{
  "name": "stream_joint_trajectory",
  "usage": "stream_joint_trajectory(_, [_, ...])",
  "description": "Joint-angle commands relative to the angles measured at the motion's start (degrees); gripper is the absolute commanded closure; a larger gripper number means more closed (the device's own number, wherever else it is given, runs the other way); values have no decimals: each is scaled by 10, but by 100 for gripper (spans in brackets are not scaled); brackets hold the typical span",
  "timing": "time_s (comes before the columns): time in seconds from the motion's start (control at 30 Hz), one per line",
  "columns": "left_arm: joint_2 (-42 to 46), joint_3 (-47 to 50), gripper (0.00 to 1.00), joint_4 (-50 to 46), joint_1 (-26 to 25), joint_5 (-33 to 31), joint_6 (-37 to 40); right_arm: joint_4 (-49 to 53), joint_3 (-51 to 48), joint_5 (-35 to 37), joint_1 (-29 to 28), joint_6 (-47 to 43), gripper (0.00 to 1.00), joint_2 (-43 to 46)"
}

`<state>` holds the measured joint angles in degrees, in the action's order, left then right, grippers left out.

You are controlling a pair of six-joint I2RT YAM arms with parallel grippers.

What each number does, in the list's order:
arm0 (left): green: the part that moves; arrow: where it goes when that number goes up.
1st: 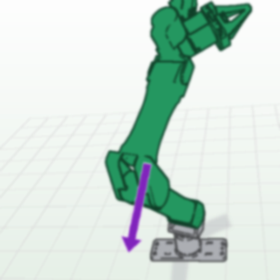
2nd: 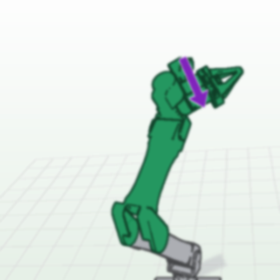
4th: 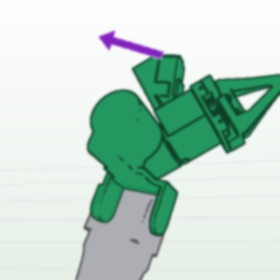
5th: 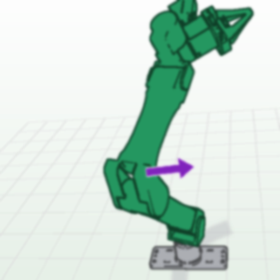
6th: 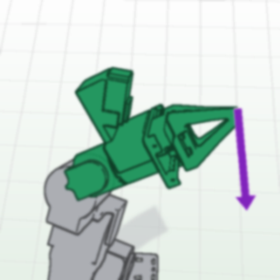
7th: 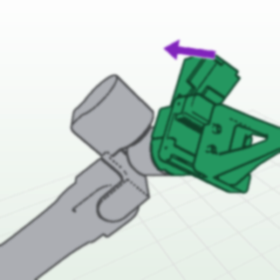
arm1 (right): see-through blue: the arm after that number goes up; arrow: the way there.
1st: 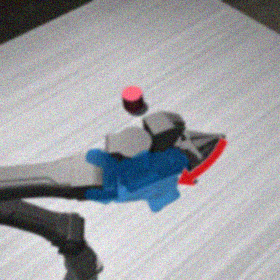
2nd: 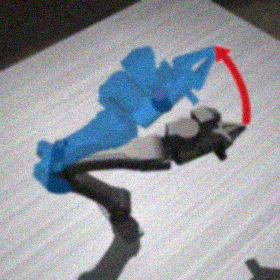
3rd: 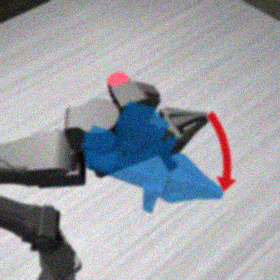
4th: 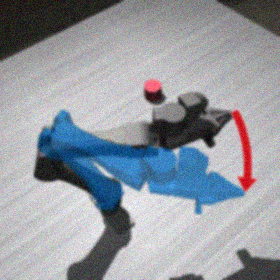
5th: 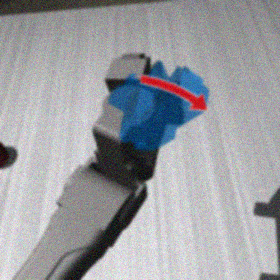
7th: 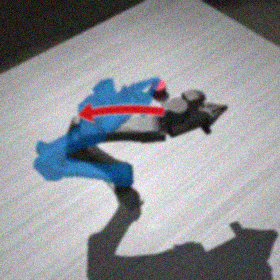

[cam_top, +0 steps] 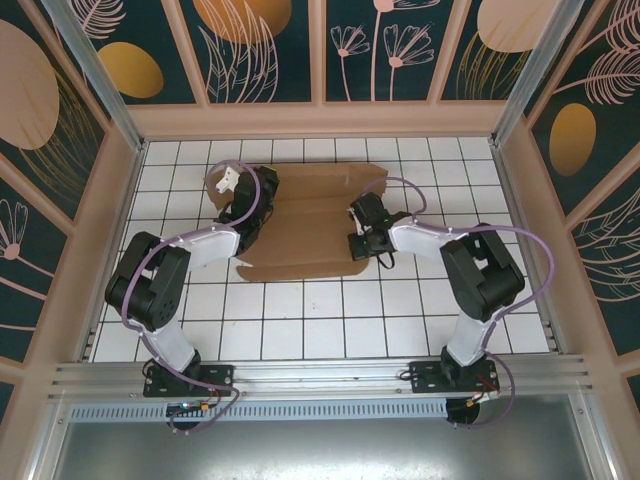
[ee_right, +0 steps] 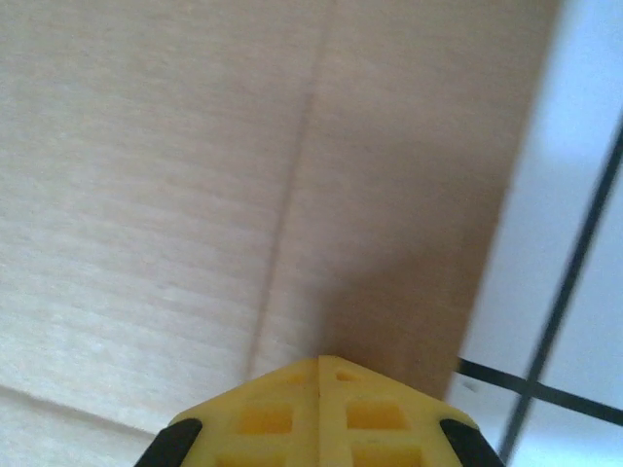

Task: Fold the paper box

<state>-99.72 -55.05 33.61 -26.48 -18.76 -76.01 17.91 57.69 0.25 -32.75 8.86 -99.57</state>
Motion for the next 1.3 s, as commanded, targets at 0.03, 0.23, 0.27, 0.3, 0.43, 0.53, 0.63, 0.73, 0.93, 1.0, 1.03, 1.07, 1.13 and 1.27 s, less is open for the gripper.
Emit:
stream_joint_trajectory(0.03, [-7, -11, 100, -25, -9, -23, 41, -29, -10, 9, 1, 2, 100, 106])
stream_joint_trajectory(0.23, [2, 33, 100, 10, -14, -20, 33, -71, 37, -47, 41, 57, 77, 171])
stream_joint_trajectory(0.27, [0, 35, 100, 9, -14, -21, 35, -69, 56, -61, 53, 78, 73, 164])
stream_joint_trajectory(0.3, [-2, 34, 100, 8, -14, -23, 40, -67, 73, -73, 64, 99, 70, 154])
stream_joint_trajectory(0.43, [-11, 19, 100, -24, -14, -30, 49, -77, 130, -88, 83, 152, 62, 112])
stream_joint_trajectory(0.53, [-17, 2, 100, -43, -14, -39, 66, -62, 187, -100, 95, 180, 60, 70])
stream_joint_trajectory(0.63, [-24, -3, 100, -49, -14, -43, 73, -51, 237, -134, 108, 225, 56, 21])
stream_joint_trajectory(0.73, [-31, -3, 100, -44, -14, -41, 68, -41, 272, -151, 111, 255, 53, -17])
stream_joint_trajectory(0.93, [-35, -25, 100, -45, -14, -35, 64, -48, 293, -176, 124, 289, 45, -63])
stream_joint_trajectory(1.0, [-36, -26, 100, -44, -13, -30, 64, -70, 287, -202, 127, 303, 45, -73])
stream_joint_trajectory(1.03, [-36, -27, 100, -43, -14, -29, 63, -77, 287, -211, 127, 306, 45, -79])
stream_joint_trajectory(1.07, [-36, -26, 100, -41, -14, -27, 63, -83, 289, -217, 126, 308, 44, -84])
stream_joint_trajectory(1.13, [-34, -23, 100, -37, -14, -22, 64, -95, 288, -222, 127, 310, 44, -92])
stream_joint_trajectory(1.27, [-29, -18, 100, -30, -14, -18, 66, -122, 290, -247, 126, 322, 44, -105])
